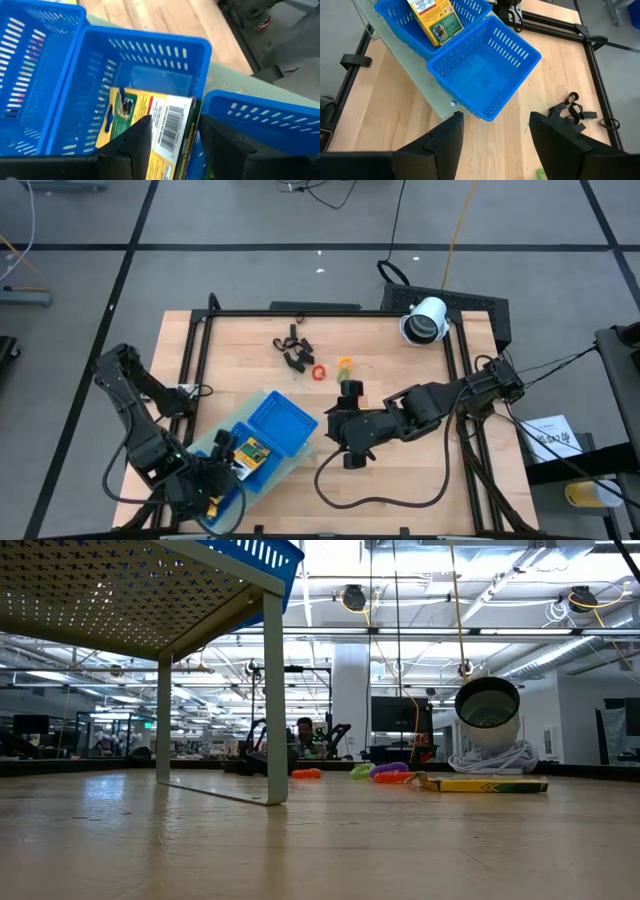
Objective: Pick & Place Office Desk Supplies
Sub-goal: Put the yellow crayon box into the bottom blue basket on the shelf
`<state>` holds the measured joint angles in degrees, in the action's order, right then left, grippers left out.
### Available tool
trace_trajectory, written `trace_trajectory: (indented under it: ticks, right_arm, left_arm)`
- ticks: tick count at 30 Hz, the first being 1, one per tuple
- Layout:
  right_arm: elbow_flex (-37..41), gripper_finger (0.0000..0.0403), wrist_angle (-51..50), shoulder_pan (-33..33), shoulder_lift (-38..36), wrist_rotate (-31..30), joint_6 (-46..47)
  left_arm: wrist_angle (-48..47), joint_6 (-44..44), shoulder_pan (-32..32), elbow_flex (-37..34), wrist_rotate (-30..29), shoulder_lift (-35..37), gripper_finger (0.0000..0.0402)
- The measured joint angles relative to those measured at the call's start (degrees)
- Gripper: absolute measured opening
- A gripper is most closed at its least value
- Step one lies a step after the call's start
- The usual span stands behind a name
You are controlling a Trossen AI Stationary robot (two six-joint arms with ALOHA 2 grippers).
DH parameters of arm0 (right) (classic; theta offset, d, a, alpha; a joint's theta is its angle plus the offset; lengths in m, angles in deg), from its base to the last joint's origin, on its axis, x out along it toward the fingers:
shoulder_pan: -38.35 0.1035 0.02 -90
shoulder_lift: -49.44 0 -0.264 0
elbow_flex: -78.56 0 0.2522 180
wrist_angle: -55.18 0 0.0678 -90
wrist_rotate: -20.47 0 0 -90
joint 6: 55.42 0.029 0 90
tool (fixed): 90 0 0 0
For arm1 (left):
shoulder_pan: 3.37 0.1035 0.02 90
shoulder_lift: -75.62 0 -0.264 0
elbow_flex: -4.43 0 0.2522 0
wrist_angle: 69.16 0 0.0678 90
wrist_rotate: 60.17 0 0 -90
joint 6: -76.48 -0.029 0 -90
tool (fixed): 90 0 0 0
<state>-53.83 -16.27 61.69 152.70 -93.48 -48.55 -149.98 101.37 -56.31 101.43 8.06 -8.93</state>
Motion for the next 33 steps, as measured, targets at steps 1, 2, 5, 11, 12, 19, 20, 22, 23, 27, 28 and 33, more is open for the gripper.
trace_trajectory:
  ticks: [1,2,5,11,12,19,20,22,23,27,28,33]
  right_arm:
    - [0.00,0.0216,0.02,0.02,0.00,0.01,0.00]
    - [0.00,0.0216,0.00,0.04,0.00,0.04,0.02]
    - [0.00,0.0216,-0.46,0.15,0.00,0.09,0.31]
    - [0.00,0.0215,-0.90,0.19,0.02,0.17,0.39]
    - [0.00,0.0215,-0.90,0.19,0.02,0.17,0.39]
    - [0.00,0.0213,-0.90,0.19,0.02,0.20,0.39]
    - [0.00,0.0213,-0.90,0.19,0.02,0.18,0.39]
    - [0.00,0.0212,-0.90,0.19,0.02,0.20,0.39]
    - [0.00,0.0212,-0.90,0.19,0.02,0.20,0.39]
    - [0.00,0.0212,-0.88,0.19,0.04,0.20,0.41]
    - [0.00,0.0212,-0.88,0.19,0.04,0.20,0.41]
    - [0.00,0.0212,-0.83,0.39,0.04,0.22,0.41]
  left_arm:
    - [-0.13,0.12,0.00,0.00,0.02,0.00,0.0170]
    - [-0.13,0.14,0.00,0.00,0.03,0.00,0.0170]
    - [-0.25,0.79,0.00,0.00,0.25,-0.02,0.0170]
    - [-0.38,0.95,0.00,0.00,0.48,0.00,0.0170]
    - [-0.38,0.96,0.00,0.00,0.50,0.00,0.0170]
    - [-0.40,1.15,0.00,0.00,0.61,0.00,0.0169]
    - [-0.40,1.15,0.00,0.00,0.63,0.00,0.0166]
    - [-0.40,0.97,0.00,0.00,0.78,0.00,0.0153]
    - [-0.40,0.93,0.00,0.00,0.90,0.00,0.0143]
    - [-0.40,0.86,0.00,0.00,1.56,0.00,0.0087]
    - [-0.38,0.75,-0.01,0.00,1.94,0.00,0.0072]
    - [-0.10,0.75,0.00,0.00,3.05,0.07,0.0010]
